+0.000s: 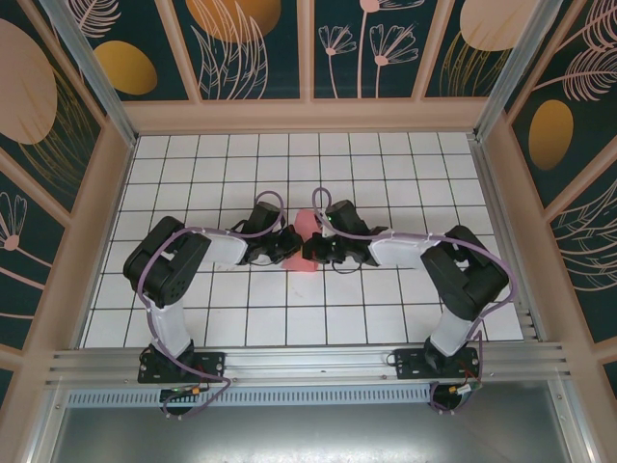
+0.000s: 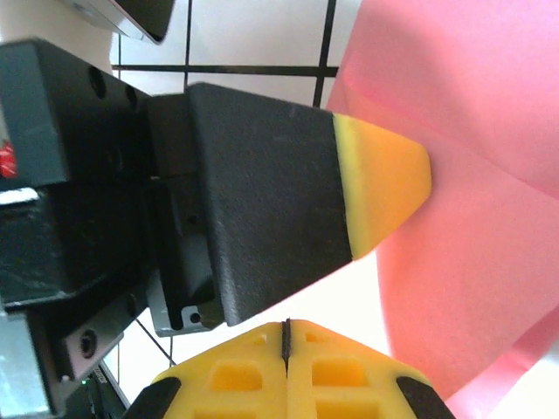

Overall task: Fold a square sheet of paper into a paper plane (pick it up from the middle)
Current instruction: Fold the triangle a second time at the center of the table.

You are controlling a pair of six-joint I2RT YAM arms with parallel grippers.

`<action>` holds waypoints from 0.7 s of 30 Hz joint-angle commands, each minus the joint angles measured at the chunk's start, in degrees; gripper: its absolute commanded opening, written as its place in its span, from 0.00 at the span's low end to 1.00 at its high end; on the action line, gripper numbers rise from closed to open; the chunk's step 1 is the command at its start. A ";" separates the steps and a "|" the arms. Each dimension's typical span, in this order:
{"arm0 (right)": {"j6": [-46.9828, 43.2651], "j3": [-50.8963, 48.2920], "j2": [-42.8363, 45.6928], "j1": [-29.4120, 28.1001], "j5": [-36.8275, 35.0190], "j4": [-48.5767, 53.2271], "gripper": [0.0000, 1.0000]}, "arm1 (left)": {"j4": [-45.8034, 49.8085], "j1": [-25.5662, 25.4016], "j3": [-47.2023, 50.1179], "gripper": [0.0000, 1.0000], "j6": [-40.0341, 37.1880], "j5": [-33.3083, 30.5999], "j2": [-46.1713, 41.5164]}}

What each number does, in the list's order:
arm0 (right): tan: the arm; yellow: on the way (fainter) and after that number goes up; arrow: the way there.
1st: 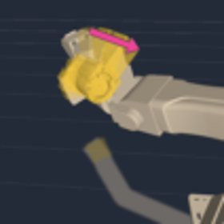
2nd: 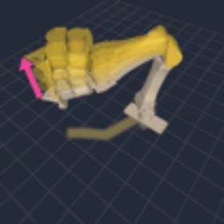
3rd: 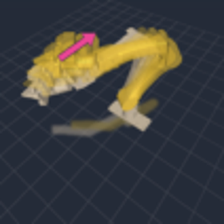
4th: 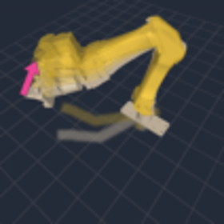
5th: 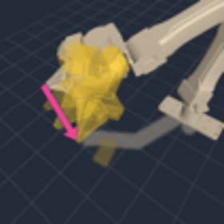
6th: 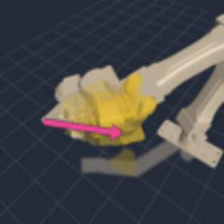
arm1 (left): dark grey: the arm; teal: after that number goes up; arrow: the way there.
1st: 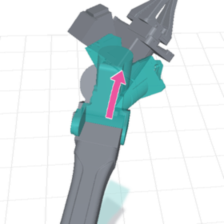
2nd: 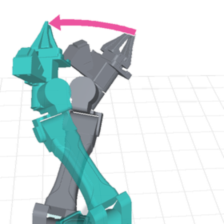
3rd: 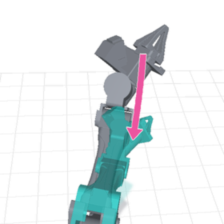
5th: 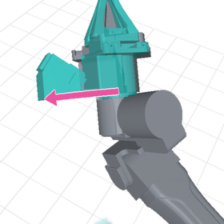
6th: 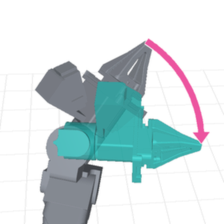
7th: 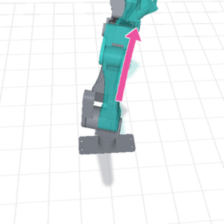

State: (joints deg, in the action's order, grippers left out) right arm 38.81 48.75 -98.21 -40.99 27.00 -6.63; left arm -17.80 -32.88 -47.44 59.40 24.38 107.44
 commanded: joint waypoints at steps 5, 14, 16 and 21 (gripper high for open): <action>1.74 -2.20 4.27 -0.07 -1.33 0.07 0.02 | 3.55 -0.16 -0.03 0.05 -1.10 -1.37 1.70; 1.67 0.64 -1.17 -0.14 -0.32 1.47 0.03 | 3.35 -0.12 -0.04 0.05 -1.21 -0.96 1.84; 1.93 -0.12 -1.28 -0.10 -0.32 1.05 0.03 | 3.33 -0.16 0.03 0.05 -1.26 -0.85 1.68; 1.93 -2.01 -1.22 0.03 -0.99 0.97 0.02 | 3.45 -0.14 0.16 0.05 -1.30 -0.83 1.49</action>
State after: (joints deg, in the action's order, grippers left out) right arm 40.01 48.10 -98.96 -40.97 26.50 -5.76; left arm -17.78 -32.88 -47.44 59.40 24.43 107.44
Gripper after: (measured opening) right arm 0.060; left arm 0.063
